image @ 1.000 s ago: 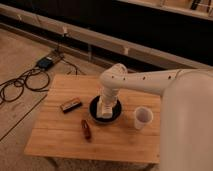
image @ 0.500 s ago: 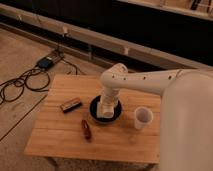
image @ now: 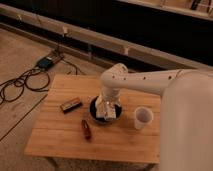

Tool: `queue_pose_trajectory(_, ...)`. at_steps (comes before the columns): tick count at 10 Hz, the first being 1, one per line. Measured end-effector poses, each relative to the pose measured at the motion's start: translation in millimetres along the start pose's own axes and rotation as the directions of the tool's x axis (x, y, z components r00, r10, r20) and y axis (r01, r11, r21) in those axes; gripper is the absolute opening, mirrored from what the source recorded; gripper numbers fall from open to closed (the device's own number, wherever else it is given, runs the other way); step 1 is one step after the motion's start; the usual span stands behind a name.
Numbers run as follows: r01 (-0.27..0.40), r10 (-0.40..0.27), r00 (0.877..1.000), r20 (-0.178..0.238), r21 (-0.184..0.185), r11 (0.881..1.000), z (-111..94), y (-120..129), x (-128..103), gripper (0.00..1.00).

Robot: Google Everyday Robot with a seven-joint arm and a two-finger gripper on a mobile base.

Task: Place the bottle in the ceramic bowl

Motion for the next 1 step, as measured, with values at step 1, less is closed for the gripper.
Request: queue_pose_trajectory(1, 0.0, 0.0, 1.0, 0.0, 0.0, 1.0, 0.0, 0.0, 0.0, 0.8)
